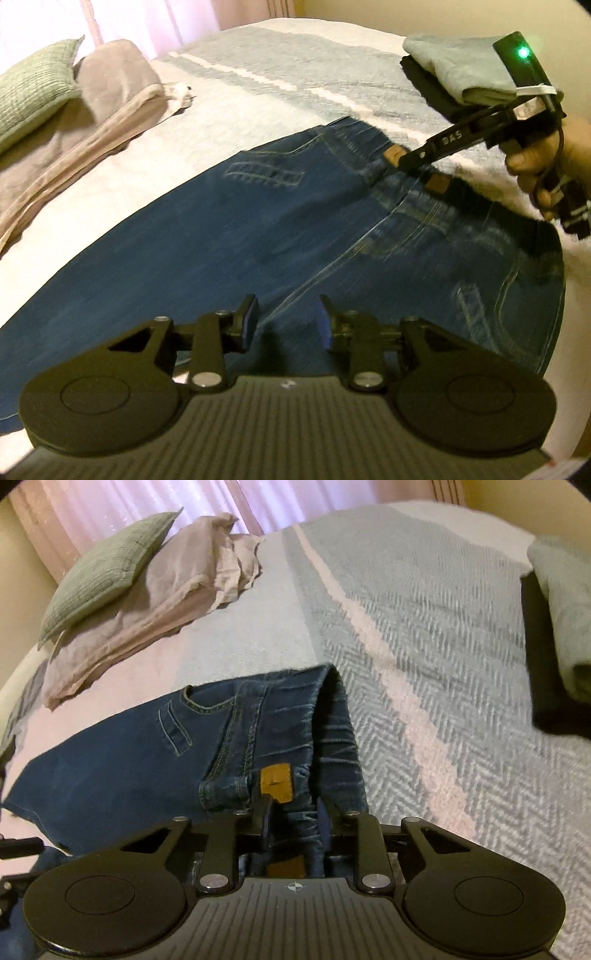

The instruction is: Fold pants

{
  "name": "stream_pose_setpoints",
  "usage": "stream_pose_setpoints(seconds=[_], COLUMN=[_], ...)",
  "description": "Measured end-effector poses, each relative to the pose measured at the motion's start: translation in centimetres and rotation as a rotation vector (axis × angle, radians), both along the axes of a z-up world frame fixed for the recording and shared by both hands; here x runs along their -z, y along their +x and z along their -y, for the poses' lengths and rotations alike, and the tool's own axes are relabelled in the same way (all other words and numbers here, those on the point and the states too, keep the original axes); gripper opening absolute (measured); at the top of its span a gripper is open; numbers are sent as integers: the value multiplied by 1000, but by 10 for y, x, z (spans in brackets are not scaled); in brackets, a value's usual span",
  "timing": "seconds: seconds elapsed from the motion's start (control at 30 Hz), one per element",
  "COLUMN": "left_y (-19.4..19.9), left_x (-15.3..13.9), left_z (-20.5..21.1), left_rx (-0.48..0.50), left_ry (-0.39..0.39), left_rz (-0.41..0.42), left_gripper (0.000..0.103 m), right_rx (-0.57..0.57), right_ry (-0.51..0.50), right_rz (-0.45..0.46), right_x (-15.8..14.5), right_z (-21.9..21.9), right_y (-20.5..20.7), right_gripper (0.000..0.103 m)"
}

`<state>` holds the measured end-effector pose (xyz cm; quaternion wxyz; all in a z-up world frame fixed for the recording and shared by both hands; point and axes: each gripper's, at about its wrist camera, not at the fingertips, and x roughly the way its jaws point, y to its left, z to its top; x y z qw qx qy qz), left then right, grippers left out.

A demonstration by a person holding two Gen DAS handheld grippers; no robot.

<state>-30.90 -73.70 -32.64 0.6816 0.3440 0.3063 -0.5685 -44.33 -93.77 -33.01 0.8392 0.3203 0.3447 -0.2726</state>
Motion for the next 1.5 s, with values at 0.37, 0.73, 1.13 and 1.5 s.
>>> stream_pose_setpoints(seconds=[0.37,0.73,1.13,1.5], left_y=[-9,2,39,73], left_x=[10,11,-23,-110], left_z=[7,-34,-127,-246], left_rx=[33,-72,-240,-405], left_ry=[22,61,89,94], left_rz=[-20,-69,-119,-207], left_gripper=[30,34,50,93], right_rx=[196,10,-39,-25], right_ry=[-145,-106,-78,-54], right_rz=[-79,-30,-232,-257], right_x=[-19,-31,-57,-173], right_z=[42,-48,-141,-263], right_y=[-42,-19,-3,26], right_gripper=[0,62,66,85])
